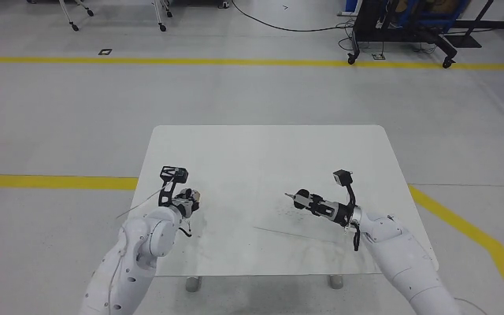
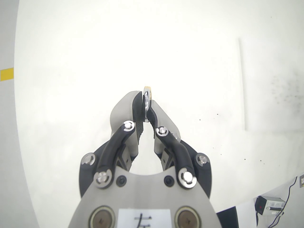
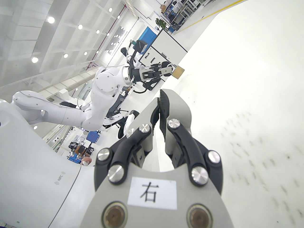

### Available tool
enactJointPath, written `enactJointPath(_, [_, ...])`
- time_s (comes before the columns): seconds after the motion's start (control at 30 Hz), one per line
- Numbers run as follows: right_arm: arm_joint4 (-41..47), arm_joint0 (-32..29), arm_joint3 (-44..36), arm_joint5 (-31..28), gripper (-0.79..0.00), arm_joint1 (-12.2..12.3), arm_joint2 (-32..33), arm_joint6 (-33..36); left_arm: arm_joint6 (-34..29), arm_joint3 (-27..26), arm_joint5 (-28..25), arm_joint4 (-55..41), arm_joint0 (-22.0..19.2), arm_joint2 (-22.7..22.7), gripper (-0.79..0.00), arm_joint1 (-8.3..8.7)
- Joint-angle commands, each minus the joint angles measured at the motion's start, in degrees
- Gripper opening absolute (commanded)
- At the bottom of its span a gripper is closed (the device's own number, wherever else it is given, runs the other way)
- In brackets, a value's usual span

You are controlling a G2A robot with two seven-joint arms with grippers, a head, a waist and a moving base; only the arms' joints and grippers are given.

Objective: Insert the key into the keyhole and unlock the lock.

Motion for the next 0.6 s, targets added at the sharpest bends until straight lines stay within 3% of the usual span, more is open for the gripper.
enactJointPath(0.0, [0.00, 0.00, 0.00, 0.00, -0.785, 0.00, 0.00, 0.00, -1.64, 1.21, -0.88, -0.15, -0.97, 0.56, -0.785, -0.08])
enactJointPath(0.33, [0.00, 0.00, 0.00, 0.00, -0.785, 0.00, 0.00, 0.00, -4.86, 4.09, -1.41, -0.44, -4.80, 2.84, -0.785, -0.66])
enactJointPath(0.47, [0.00, 0.00, 0.00, 0.00, -0.785, 0.00, 0.00, 0.00, -5.27, 4.67, -1.31, -0.14, -5.39, 3.21, -0.650, -0.79])
enactJointPath(0.57, [0.00, 0.00, 0.00, 0.00, -0.785, 0.00, 0.00, 0.00, -5.54, 4.87, -1.23, -0.08, -5.64, 3.35, -0.610, -0.87])
